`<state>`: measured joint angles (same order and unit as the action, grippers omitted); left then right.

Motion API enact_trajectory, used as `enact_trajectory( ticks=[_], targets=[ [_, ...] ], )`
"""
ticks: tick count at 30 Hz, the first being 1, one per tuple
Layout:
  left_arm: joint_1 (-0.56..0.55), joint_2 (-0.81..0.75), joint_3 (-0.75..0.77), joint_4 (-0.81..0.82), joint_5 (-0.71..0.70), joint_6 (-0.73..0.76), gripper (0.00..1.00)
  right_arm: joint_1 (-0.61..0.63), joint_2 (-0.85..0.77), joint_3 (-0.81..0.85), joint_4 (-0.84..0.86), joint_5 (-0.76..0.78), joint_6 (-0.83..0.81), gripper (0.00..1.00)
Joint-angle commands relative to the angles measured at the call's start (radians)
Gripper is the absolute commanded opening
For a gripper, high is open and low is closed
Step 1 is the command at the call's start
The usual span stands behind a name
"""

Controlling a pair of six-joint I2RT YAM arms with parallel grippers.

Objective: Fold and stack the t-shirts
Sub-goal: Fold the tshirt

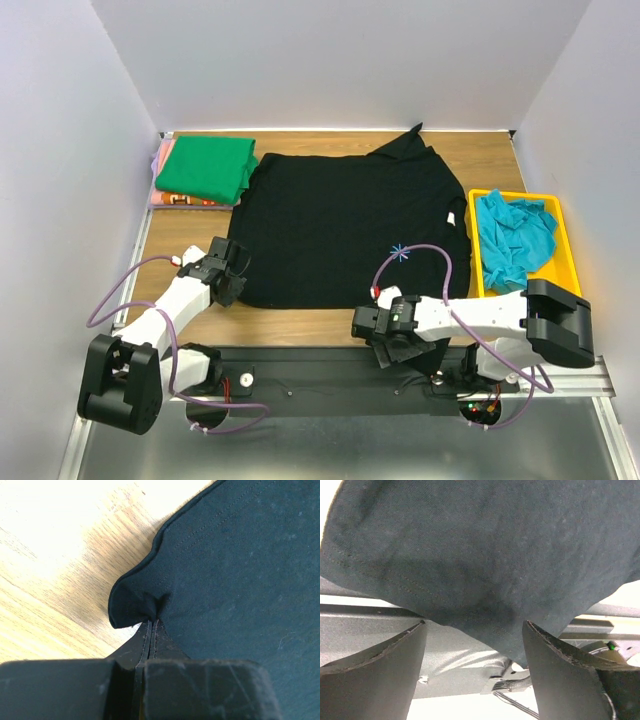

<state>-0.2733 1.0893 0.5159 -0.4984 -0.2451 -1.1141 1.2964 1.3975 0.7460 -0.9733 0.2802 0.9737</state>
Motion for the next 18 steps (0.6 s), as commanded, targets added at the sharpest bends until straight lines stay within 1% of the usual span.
enact_trajectory(
  ticks=[1,4,6,7,9,11,13,14,15,16,17,18],
  targets=[
    [0.003,-0.005,-0.004,-0.017,-0.045,0.008,0.0,0.006,0.029,-0.016,-0.016,0.02,0.049,0.82],
    [0.003,-0.005,-0.011,-0.012,-0.04,0.005,0.0,0.004,0.058,-0.017,-0.004,0.025,0.049,0.81],
    [0.003,-0.005,-0.014,-0.009,-0.036,0.005,0.0,0.004,0.089,-0.016,-0.001,0.031,0.06,0.75],
    [0.003,-0.005,-0.014,-0.009,-0.036,0.005,0.0,0.003,0.104,-0.011,-0.002,0.043,0.071,0.69],
    [0.003,-0.005,-0.013,-0.008,-0.036,0.008,0.0,-0.009,0.115,-0.011,-0.002,0.053,0.075,0.65],
    [0.003,-0.005,-0.011,-0.008,-0.042,0.008,0.0,-0.023,0.129,-0.014,0.001,0.06,0.089,0.56],
    [0.003,-0.003,-0.007,-0.009,-0.046,0.01,0.0,-0.037,0.13,-0.011,-0.001,0.089,0.098,0.52],
    [0.003,-0.003,-0.002,-0.009,-0.046,0.01,0.0,-0.045,0.126,-0.013,-0.001,0.096,0.1,0.47],
    [0.003,-0.002,-0.001,-0.009,-0.048,0.014,0.0,-0.06,0.117,-0.014,0.001,0.112,0.102,0.46],
    [0.003,-0.002,0.003,-0.009,-0.048,0.016,0.0,-0.068,0.113,-0.014,0.004,0.12,0.102,0.35],
    [0.003,-0.002,0.004,-0.009,-0.049,0.016,0.0,-0.075,0.11,-0.014,0.002,0.128,0.099,0.32],
    [0.003,0.0,0.006,-0.009,-0.052,0.016,0.0,-0.085,0.107,-0.011,0.004,0.134,0.089,0.31]
  ],
)
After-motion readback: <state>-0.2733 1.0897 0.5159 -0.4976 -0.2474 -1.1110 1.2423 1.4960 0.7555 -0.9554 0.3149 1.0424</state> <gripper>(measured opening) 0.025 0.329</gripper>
